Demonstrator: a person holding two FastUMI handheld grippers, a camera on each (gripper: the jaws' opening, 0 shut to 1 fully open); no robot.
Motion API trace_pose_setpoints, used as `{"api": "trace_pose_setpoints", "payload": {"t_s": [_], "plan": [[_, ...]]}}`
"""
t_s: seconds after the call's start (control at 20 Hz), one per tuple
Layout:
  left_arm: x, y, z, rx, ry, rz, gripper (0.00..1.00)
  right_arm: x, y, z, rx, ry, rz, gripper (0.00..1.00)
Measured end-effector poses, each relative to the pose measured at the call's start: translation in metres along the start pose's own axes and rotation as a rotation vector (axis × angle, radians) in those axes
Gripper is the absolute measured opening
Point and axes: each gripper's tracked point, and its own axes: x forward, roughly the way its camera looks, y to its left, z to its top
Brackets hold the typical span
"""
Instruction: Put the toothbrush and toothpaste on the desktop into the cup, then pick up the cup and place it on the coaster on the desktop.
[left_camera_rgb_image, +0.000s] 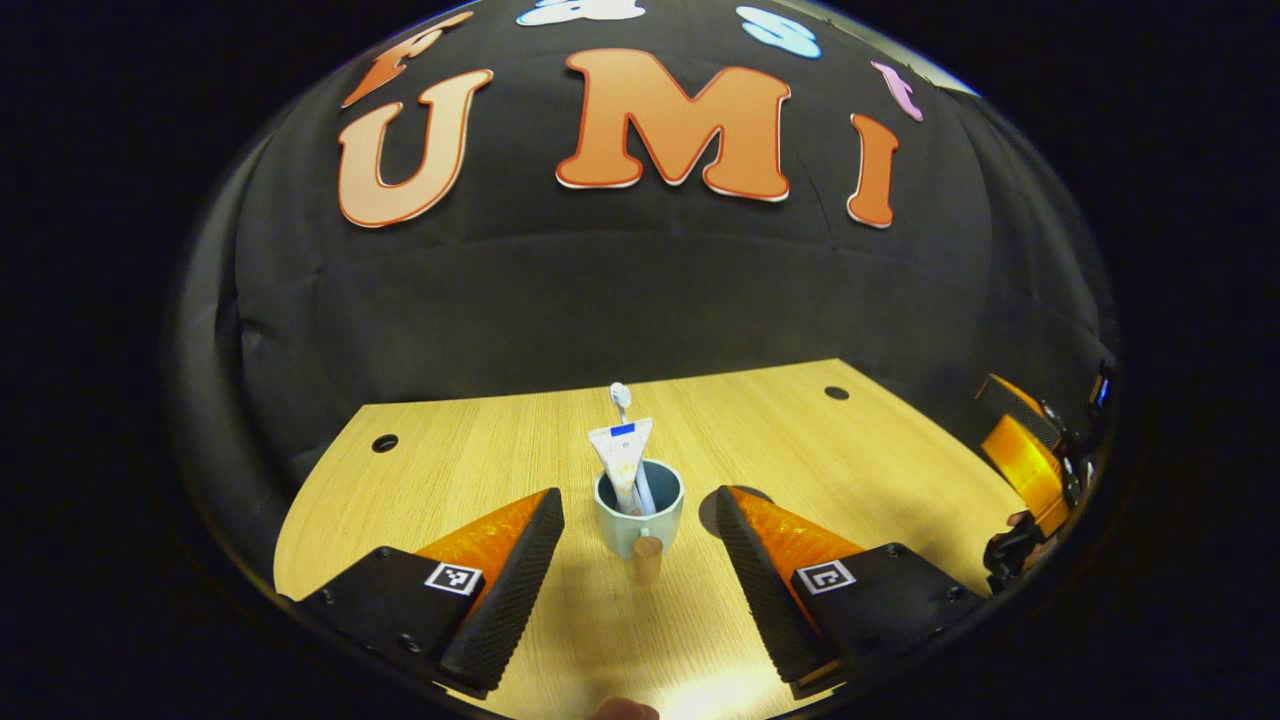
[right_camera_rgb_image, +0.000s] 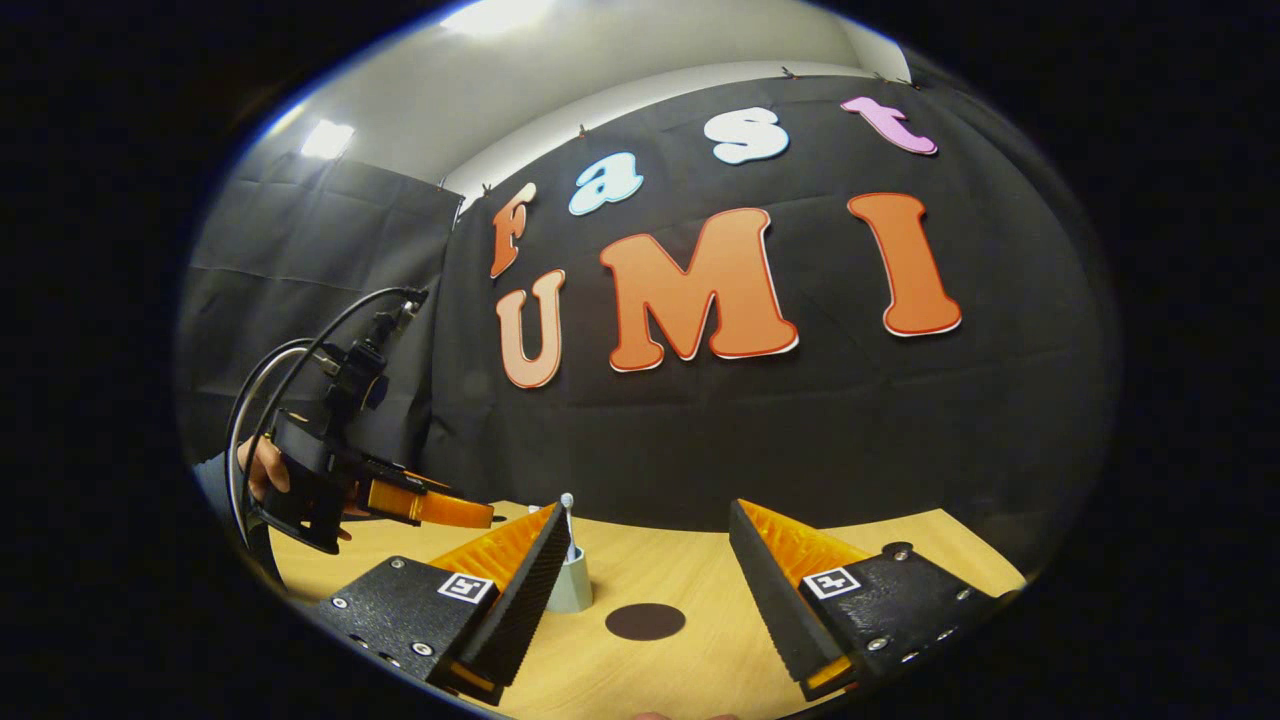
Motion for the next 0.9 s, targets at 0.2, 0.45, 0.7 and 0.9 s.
{"api": "trace_pose_setpoints", "payload": {"t_s": [0.2, 0.45, 0.7, 0.9], "plan": [[0.018, -0.009, -0.016, 0.015, 0.140, -0.007, 0.99, -0.031, -0.026, 0.001, 0.019, 0.015, -0.048, 0.97], [0.043, -0.016, -0.040, 0.005, 0.347, -0.031, 0.99, -0.057, -0.054, 0.000, 0.017, 0.006, -0.108, 0.97], [0.063, -0.012, -0.053, 0.016, 0.499, -0.020, 0.99, -0.080, -0.069, -0.016, 0.030, 0.037, -0.161, 0.97], [0.072, -0.017, -0.051, 0.050, 0.610, 0.001, 0.99, -0.084, -0.067, -0.020, 0.027, 0.036, -0.170, 0.97]]}}
